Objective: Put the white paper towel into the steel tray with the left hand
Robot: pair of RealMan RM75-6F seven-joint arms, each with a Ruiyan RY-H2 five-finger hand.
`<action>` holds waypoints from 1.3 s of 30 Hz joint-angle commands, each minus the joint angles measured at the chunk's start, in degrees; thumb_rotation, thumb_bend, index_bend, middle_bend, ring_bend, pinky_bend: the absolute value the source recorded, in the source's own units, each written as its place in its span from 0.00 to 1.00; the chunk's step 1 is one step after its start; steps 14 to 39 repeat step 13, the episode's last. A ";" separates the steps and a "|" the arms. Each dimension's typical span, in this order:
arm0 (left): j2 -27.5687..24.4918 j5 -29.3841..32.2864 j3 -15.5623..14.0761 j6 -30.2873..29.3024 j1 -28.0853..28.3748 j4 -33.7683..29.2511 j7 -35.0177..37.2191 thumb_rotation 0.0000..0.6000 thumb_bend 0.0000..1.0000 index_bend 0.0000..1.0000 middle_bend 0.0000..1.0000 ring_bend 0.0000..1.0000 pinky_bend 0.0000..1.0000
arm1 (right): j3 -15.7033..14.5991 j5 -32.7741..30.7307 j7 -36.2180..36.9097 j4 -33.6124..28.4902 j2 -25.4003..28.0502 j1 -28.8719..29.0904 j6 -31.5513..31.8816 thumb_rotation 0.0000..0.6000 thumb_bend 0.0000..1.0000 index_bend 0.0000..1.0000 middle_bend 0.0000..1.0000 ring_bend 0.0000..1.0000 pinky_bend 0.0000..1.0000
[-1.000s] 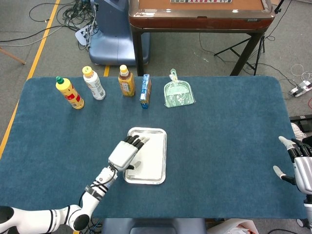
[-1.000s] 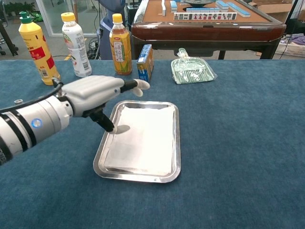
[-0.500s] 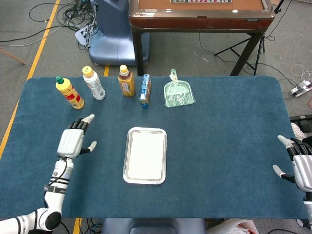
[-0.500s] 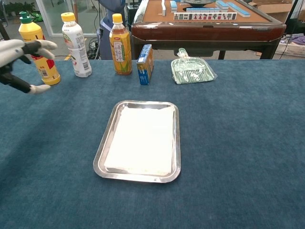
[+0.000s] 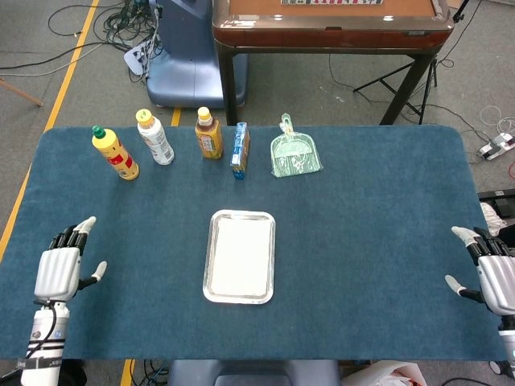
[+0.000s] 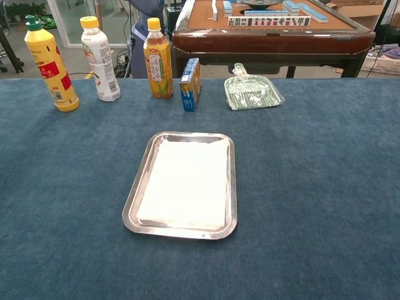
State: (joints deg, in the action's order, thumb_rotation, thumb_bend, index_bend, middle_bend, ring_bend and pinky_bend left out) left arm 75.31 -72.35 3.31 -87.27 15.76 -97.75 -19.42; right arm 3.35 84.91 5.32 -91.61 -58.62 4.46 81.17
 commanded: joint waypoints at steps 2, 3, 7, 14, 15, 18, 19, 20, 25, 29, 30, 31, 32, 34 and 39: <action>-0.71 -1.90 -1.71 -1.89 -2.29 -1.65 -0.96 1.00 0.25 0.10 0.16 0.13 0.16 | -0.25 1.51 0.17 0.93 -0.64 -0.32 1.65 1.00 0.22 0.16 0.21 0.08 0.18; -0.81 -2.14 -1.92 -2.08 -2.63 -1.97 -1.23 1.00 0.25 0.10 0.16 0.13 0.16 | -0.25 1.62 -0.07 1.03 -0.76 -0.44 1.99 1.00 0.22 0.16 0.21 0.08 0.18; -0.65 -3.27 -2.21 -3.18 -3.89 -2.64 -1.73 1.00 0.25 0.11 0.16 0.13 0.16 | -0.26 1.94 -0.07 1.08 -1.09 -0.88 3.13 1.00 0.22 0.16 0.21 0.08 0.18; -0.06 -4.11 -2.42 -3.79 -5.45 -2.70 -1.98 1.00 0.25 0.11 0.16 0.13 0.16 | -0.43 2.09 -0.14 1.28 -1.26 -1.20 3.64 1.00 0.22 0.16 0.21 0.08 0.18; -0.06 -4.11 -2.42 -3.79 -5.45 -2.70 -1.98 1.00 0.25 0.11 0.16 0.13 0.16 | -0.43 2.09 -0.14 1.28 -1.26 -1.20 3.64 1.00 0.22 0.16 0.21 0.08 0.18; -0.06 -4.11 -2.42 -3.79 -5.45 -2.70 -1.98 1.00 0.25 0.11 0.16 0.13 0.16 | -0.43 2.09 -0.14 1.28 -1.26 -1.20 3.64 1.00 0.22 0.16 0.21 0.08 0.18; -0.06 -4.11 -2.42 -3.79 -5.45 -2.70 -1.98 1.00 0.25 0.11 0.16 0.13 0.16 | -0.43 2.09 -0.14 1.28 -1.26 -1.20 3.64 1.00 0.22 0.16 0.21 0.08 0.18; -0.06 -4.11 -2.42 -3.79 -5.45 -2.70 -1.98 1.00 0.25 0.11 0.16 0.13 0.16 | -0.43 2.09 -0.14 1.28 -1.26 -1.20 3.64 1.00 0.22 0.16 0.21 0.08 0.18; -0.06 -4.11 -2.42 -3.79 -5.45 -2.70 -1.98 1.00 0.25 0.11 0.16 0.13 0.16 | -0.43 2.09 -0.14 1.28 -1.26 -1.20 3.64 1.00 0.22 0.16 0.21 0.08 0.18; -0.06 -4.11 -2.42 -3.79 -5.45 -2.70 -1.98 1.00 0.25 0.11 0.16 0.13 0.16 | -0.43 2.09 -0.14 1.28 -1.26 -1.20 3.64 1.00 0.22 0.16 0.21 0.08 0.18; -0.06 -4.11 -2.42 -3.79 -5.45 -2.70 -1.98 1.00 0.25 0.11 0.16 0.13 0.16 | -0.43 2.09 -0.14 1.28 -1.26 -1.20 3.64 1.00 0.22 0.16 0.21 0.08 0.18; -0.06 -4.11 -2.42 -3.79 -5.45 -2.70 -1.98 1.00 0.25 0.11 0.16 0.13 0.16 | -0.43 2.09 -0.14 1.28 -1.26 -1.20 3.64 1.00 0.22 0.16 0.21 0.08 0.18; -0.06 -4.11 -2.42 -3.79 -5.45 -2.70 -1.98 1.00 0.25 0.11 0.16 0.13 0.16 | -0.43 2.09 -0.14 1.28 -1.26 -1.20 3.64 1.00 0.22 0.16 0.21 0.08 0.18; -0.06 -4.11 -2.42 -3.79 -5.45 -2.70 -1.98 1.00 0.25 0.11 0.16 0.13 0.16 | -0.43 2.09 -0.14 1.28 -1.26 -1.20 3.64 1.00 0.22 0.16 0.21 0.08 0.18; -0.06 -4.11 -2.42 -3.79 -5.45 -2.70 -1.98 1.00 0.25 0.11 0.16 0.13 0.16 | -0.43 2.09 -0.14 1.28 -1.26 -1.20 3.64 1.00 0.22 0.16 0.21 0.08 0.18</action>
